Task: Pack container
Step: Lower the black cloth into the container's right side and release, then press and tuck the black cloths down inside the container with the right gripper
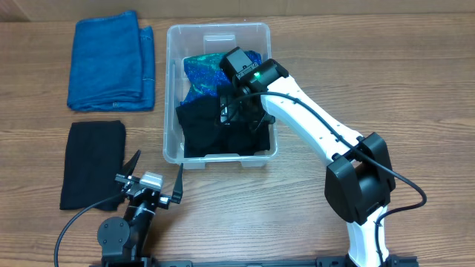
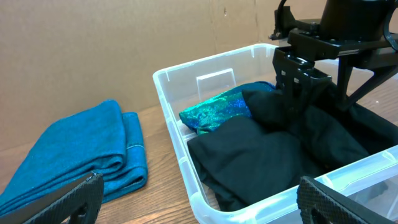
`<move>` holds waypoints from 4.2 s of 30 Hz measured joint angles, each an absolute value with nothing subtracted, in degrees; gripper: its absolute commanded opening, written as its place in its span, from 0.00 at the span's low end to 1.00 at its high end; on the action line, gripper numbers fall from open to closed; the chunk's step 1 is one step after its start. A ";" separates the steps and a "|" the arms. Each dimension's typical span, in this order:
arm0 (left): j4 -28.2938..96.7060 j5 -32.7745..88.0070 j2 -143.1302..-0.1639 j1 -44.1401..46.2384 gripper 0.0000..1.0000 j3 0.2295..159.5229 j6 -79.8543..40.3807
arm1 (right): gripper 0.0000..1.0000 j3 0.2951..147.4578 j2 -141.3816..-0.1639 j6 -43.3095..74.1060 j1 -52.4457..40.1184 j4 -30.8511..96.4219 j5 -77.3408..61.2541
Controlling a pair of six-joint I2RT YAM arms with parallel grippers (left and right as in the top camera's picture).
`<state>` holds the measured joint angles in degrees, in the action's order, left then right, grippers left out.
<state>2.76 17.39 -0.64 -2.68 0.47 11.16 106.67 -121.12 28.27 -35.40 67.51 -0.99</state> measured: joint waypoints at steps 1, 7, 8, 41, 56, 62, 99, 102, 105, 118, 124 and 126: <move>2.76 17.39 -0.64 -2.68 1.00 0.47 11.16 | 0.84 107.15 -121.12 28.01 -35.40 68.49 -0.38; 2.76 17.39 -0.64 -2.68 1.00 0.47 11.16 | 0.33 116.36 -121.12 24.21 -35.40 68.10 1.19; 2.76 17.39 -0.64 -2.68 1.00 0.47 11.16 | 0.30 116.51 -121.12 23.90 -35.40 67.37 0.43; 2.76 17.39 -0.64 -2.68 1.00 0.47 11.16 | 0.12 103.22 -118.52 20.71 -35.40 44.16 -2.09; 2.76 17.39 -0.64 -2.68 1.00 0.47 11.16 | 0.11 103.26 -125.95 20.95 -36.03 42.28 -1.23; 2.76 17.39 -0.64 -2.68 1.00 0.47 11.16 | 0.19 109.38 -125.78 19.59 -36.14 50.09 10.28; 2.76 17.39 -0.64 -2.68 1.00 0.47 11.16 | 0.18 110.34 -127.90 20.73 -33.10 59.42 11.31; 2.79 17.39 -0.64 -2.68 1.00 0.47 11.16 | 0.22 115.48 -127.39 20.80 -34.63 64.12 11.40; 2.76 17.41 -0.64 -2.68 1.00 0.47 11.16 | 0.22 118.50 -124.99 20.80 -36.69 67.48 11.07; 2.76 17.39 -0.64 -2.68 1.00 0.47 11.16 | 0.23 111.28 -127.81 22.26 -39.99 51.22 6.13; 2.76 17.39 -0.64 -2.68 1.00 0.47 11.16 | 0.23 111.20 -130.45 22.26 -39.99 51.18 7.46; 2.76 17.39 -0.64 -2.68 1.00 0.47 11.16 | 0.23 111.35 -130.45 22.26 -40.01 53.67 8.25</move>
